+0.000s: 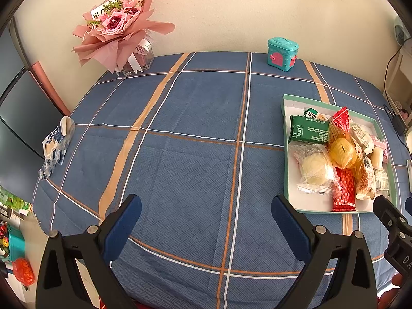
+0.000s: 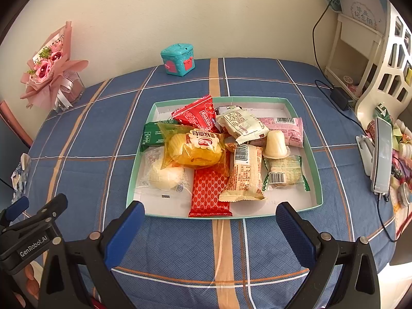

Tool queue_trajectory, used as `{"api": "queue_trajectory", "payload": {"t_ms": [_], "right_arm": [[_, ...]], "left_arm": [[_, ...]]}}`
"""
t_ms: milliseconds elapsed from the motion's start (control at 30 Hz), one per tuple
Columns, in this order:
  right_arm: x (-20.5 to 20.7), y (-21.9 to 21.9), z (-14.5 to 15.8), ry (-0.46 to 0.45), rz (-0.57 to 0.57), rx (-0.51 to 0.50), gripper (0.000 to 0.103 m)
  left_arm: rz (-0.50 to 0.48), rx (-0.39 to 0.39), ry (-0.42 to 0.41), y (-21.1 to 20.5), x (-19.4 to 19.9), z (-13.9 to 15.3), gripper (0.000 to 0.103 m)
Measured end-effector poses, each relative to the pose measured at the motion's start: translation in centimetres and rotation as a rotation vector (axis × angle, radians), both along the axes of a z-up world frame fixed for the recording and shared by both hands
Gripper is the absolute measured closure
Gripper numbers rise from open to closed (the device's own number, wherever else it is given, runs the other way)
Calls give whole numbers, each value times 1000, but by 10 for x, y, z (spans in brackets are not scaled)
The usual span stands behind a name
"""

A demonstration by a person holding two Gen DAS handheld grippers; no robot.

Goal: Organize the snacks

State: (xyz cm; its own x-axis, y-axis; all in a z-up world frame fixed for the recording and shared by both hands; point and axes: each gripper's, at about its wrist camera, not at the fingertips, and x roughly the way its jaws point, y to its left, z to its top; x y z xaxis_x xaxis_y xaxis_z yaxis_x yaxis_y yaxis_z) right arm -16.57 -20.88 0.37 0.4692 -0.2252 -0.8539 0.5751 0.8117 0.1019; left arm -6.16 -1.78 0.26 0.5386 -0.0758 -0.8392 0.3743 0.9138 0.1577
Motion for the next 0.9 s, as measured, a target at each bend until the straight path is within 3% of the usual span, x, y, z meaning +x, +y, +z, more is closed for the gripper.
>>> {"api": "queue_trajectory", "payload": {"t_ms": [900], "right_arm": [[3,2,-3,7,4,9,0]], "left_arm": [[-9,5,3,-2,1,-1,2]]}}
